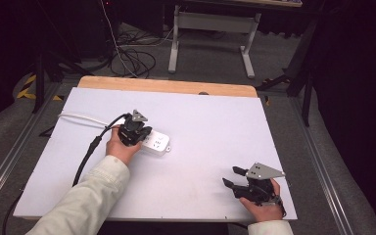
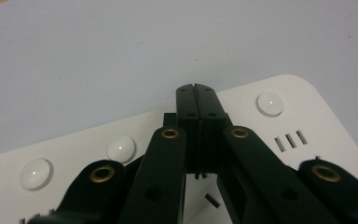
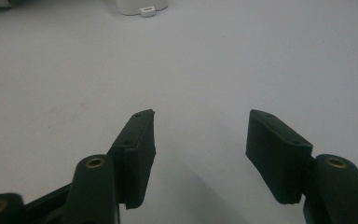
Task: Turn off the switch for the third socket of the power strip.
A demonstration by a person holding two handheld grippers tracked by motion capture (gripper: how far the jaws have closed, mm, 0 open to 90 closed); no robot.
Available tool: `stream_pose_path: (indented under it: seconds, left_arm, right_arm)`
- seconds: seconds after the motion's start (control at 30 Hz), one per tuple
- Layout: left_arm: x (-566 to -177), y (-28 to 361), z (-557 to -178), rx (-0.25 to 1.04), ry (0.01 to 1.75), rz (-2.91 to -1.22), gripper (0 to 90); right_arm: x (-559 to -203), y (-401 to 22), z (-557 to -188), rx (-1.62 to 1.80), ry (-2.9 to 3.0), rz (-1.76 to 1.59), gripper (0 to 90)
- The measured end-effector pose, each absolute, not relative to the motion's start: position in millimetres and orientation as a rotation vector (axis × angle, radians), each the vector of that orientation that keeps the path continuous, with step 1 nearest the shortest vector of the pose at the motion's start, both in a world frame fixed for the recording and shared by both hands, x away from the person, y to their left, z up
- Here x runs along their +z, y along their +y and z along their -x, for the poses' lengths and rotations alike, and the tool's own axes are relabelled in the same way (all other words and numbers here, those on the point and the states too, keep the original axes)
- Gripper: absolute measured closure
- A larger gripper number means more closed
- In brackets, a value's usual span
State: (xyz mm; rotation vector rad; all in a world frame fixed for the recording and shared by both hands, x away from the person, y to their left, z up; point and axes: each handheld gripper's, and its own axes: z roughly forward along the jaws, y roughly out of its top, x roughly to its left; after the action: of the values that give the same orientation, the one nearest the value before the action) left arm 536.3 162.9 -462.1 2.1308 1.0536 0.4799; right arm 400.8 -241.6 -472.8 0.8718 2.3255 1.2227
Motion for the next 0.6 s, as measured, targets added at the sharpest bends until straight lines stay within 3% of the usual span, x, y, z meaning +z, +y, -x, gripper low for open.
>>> stream_pose_path:
  seconds: [0.6]
  left_arm:
    - [-461.1,160.1,-536.3,0.514,1.021,-2.169,89.9]
  right_arm:
    - [-472.8,-241.0,-400.4,1.215,2.329,-0.870,42.4]
